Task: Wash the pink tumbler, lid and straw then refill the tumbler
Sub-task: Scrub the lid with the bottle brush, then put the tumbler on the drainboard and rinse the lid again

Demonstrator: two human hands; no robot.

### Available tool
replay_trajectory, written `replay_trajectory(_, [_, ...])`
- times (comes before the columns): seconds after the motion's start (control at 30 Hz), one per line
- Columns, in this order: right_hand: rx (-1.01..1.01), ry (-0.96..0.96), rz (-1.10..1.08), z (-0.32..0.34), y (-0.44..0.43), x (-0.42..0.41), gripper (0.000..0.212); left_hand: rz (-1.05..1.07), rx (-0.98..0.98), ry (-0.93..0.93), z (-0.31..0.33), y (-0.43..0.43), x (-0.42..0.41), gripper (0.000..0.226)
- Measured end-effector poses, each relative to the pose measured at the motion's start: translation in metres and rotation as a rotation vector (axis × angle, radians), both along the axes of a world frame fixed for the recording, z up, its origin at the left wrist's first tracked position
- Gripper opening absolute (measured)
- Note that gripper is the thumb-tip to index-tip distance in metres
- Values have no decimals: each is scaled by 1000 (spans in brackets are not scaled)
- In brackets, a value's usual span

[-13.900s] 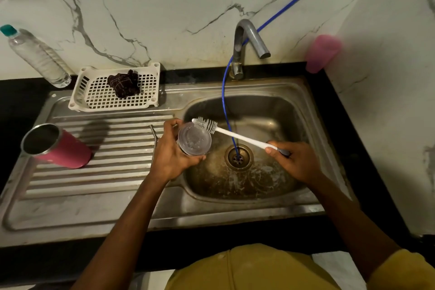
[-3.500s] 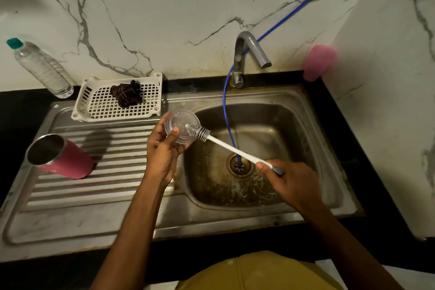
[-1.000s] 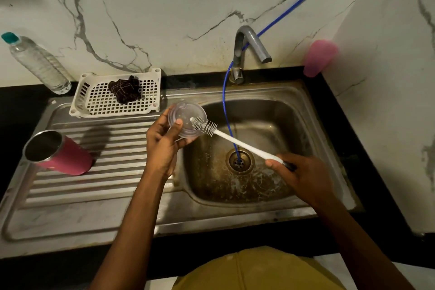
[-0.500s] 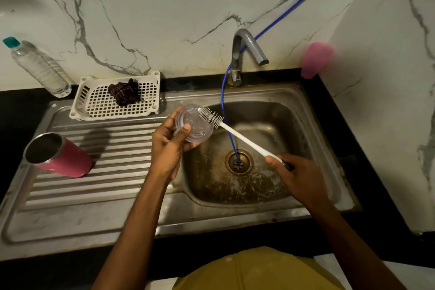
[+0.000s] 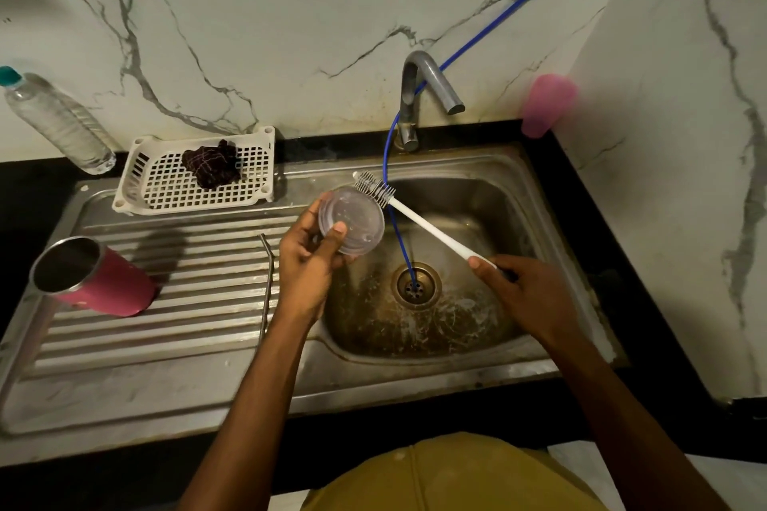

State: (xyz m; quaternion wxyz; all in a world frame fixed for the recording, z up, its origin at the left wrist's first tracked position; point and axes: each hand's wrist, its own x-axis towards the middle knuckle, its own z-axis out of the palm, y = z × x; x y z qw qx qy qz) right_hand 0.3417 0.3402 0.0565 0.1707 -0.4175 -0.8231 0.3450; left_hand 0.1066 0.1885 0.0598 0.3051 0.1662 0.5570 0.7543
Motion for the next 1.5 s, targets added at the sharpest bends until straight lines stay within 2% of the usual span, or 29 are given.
replay_trajectory(0.2, [-112, 65, 17, -22, -22, 6, 63, 103, 27, 15, 5, 0, -6, 44])
replay_trajectory(0.33, [-169, 42, 25, -26, -33, 14, 70, 162, 59, -63, 2, 3, -3, 44])
replay_trajectory(0.43, [-190, 0, 90, -20, -44, 27, 60, 231, 97, -149, 2, 7, -11, 44])
replay_trajectory(0.53, [-126, -138, 108, -17, -54, 35, 56, 212, 106, -224, 4, 13, -25, 42])
replay_trajectory(0.6, [-159, -79, 36, -19, -54, 36, 46, 198, 45, -182, 3, 17, -27, 44])
replay_trajectory(0.7, [-217, 31, -51, -23, -41, 37, 21, 201, -47, -83, -1, 24, -21, 49])
replay_trajectory(0.73, [-273, 73, -40, -23, -35, 39, 19, 200, -72, -57, -5, 26, -18, 49])
replay_trajectory(0.83, [-596, 207, 63, -18, -11, 50, 45, 182, -118, -28, -17, 36, -9, 46])
replay_trajectory(0.87, [-703, 237, 91, -15, -4, 52, 44, 172, -128, -25, -20, 39, -7, 44])
replay_trajectory(0.93, [-869, 307, 115, -5, 10, 54, 28, 152, -145, -1, -23, 47, -1, 43])
replay_trajectory(0.97, [-958, 356, 124, -1, 18, 56, 33, 143, -156, 15, -23, 51, 1, 44])
replay_trajectory(1.03, [-1096, 424, 212, 4, 38, 61, 72, 127, -181, 44, -23, 59, 6, 47])
replay_trajectory(1.07, [-1079, 448, 286, 6, 48, 61, 78, 120, -197, 50, -23, 62, 7, 47])
replay_trajectory(1.13, [-871, 458, 363, 10, 68, 56, 62, 107, -219, 43, -22, 69, 10, 48])
replay_trajectory(1.3, [-281, 389, 133, 37, 106, 10, 18, 99, -187, -19, -11, 95, 18, 49])
replay_trajectory(1.4, [67, 274, 6, 59, 133, -7, 24, 78, -164, -50, -7, 110, 25, 45])
replay_trajectory(1.5, [204, 346, -61, 91, 170, -17, 20, 31, -155, -33, -3, 123, 32, 43])
